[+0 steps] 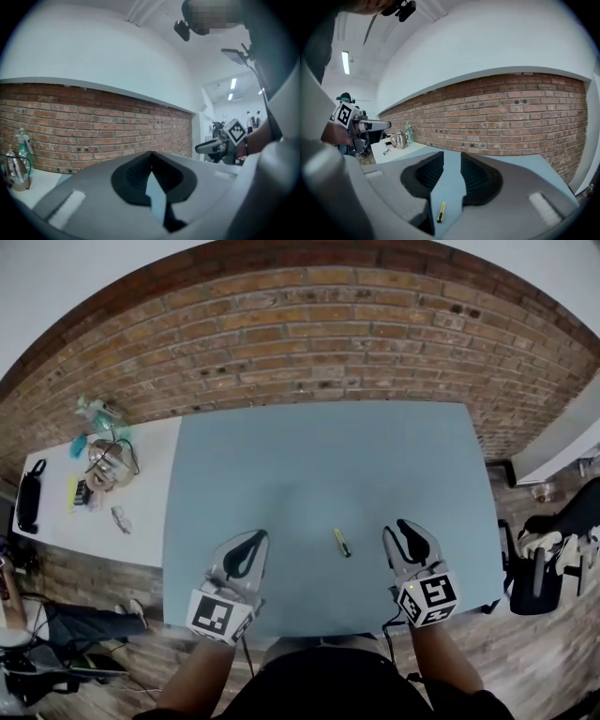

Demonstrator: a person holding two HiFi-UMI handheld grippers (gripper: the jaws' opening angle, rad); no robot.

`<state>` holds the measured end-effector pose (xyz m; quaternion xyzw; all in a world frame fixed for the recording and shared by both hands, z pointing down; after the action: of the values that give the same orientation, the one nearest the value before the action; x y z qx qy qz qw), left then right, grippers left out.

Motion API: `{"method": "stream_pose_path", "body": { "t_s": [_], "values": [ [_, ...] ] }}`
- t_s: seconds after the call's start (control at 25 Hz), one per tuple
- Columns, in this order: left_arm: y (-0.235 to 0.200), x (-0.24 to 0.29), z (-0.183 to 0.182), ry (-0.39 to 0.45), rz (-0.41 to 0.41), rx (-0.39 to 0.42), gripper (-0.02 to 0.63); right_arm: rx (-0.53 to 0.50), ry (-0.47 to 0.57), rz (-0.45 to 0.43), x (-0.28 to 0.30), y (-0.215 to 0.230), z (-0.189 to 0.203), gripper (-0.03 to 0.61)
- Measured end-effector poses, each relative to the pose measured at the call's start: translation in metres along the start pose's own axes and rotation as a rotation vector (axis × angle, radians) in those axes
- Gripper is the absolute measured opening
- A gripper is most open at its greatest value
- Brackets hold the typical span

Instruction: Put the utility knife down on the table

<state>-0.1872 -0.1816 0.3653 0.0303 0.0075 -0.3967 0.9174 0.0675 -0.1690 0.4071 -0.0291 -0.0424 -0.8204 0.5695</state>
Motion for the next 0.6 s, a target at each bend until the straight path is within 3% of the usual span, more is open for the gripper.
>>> {"method": "stream_pose_path", "body": {
  "t_s": [0.2, 0.4, 0.6],
  "values": [
    [0.007, -0.003, -0.012, 0.03, 0.0, -0.01, -0.006, -0.044, 0.062, 0.016, -0.022, 0.008, -0.028, 0.119],
    [0.01, 0.001, -0.021, 0.058, 0.025, -0.001, -0.006, -0.085, 0.133, 0.057, -0.039, 0.012, -0.049, 0.067],
    [0.012, -0.003, -0.028, 0.064, 0.03, -0.004, -0.006, -0.08, 0.144, 0.09, -0.052, 0.015, -0.055, 0.06]
  ]
}}
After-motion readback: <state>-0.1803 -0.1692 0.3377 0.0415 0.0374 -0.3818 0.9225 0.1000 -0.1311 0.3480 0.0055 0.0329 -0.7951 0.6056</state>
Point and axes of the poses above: the fingertips, and each gripper's own axes: x forward along the fingers, y to its right, z out of its underside, the point moved 2 cm from there along -x, backward along the fingers, and after that the axes turned 9 degrees about y, right-handed, at the moved point
